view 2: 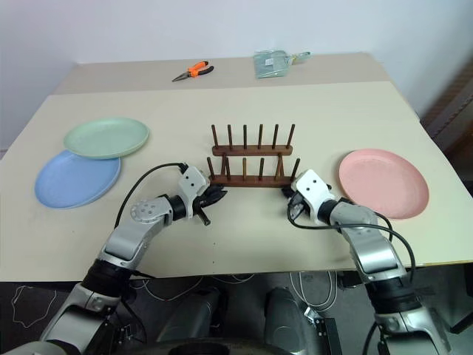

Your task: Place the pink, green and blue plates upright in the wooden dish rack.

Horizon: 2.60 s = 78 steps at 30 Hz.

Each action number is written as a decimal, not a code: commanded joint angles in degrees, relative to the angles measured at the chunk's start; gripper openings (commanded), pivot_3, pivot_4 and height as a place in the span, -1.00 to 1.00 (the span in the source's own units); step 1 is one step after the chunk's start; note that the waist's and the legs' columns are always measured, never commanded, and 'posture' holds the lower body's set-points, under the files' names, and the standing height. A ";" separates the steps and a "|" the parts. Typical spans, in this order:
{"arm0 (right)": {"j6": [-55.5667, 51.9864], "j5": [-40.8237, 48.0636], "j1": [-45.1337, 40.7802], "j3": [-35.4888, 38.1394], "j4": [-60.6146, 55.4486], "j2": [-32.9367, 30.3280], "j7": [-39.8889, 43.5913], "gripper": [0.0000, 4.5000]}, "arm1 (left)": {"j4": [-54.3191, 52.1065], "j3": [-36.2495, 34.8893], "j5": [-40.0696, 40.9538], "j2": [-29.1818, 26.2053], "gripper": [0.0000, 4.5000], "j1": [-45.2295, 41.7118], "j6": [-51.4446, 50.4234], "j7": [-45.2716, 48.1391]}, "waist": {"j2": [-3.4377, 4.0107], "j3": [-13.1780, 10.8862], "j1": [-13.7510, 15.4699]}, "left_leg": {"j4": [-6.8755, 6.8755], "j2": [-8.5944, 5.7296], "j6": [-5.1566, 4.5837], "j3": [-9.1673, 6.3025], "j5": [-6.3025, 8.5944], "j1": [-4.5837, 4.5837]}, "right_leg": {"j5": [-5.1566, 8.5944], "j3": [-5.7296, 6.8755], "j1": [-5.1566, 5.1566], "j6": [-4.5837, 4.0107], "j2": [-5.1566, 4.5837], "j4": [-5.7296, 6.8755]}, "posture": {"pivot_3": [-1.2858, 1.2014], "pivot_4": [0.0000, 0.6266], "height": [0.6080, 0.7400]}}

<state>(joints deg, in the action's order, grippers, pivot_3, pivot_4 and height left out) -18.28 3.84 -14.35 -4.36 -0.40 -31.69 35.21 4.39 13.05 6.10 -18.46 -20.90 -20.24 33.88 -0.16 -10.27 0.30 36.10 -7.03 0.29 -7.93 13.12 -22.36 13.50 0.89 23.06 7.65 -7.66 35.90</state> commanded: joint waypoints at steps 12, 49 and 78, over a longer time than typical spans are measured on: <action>0.68 2.96 0.33 4.59 -2.72 -1.72 2.91 -0.62 | 7.51 -1.75 -1.21 -0.44 -0.74 -0.80 3.03 -1.05 | 0.00 0.05 0.30 | -0.03 -0.01 0.01 0.03 -0.01 -0.03 | -0.04 -0.03 0.06 0.00 0.00 0.03 | 0.03 -0.52 0.98; -11.02 10.39 -3.52 21.37 -17.54 -8.00 -4.49 -0.98 | -16.23 -4.78 9.69 0.65 -0.74 2.54 3.80 6.10 | 0.16 -0.28 0.11 | -0.06 0.02 -0.13 0.29 0.16 -0.38 | -0.13 -0.24 0.31 -0.08 0.02 -0.44 | 0.03 -0.52 0.98; -23.05 82.56 -17.21 30.44 -19.28 12.67 -42.42 -0.98 | -18.31 -6.93 9.86 -2.11 -0.74 6.14 4.55 4.09 | 0.07 -0.28 0.27 | -0.02 -0.06 -0.19 0.26 0.17 -1.06 | -0.33 -0.46 1.08 -0.06 0.08 -0.33 | 0.03 -0.52 0.98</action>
<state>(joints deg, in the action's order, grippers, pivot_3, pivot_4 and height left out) -42.76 84.70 -31.82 25.97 -18.70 -19.15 -6.61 -12.17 6.96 15.30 -20.23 -14.23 -15.99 37.68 -0.09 -10.55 0.57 36.09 -7.10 0.10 -7.67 13.29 -23.41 13.17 0.42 24.14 7.60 -7.58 35.57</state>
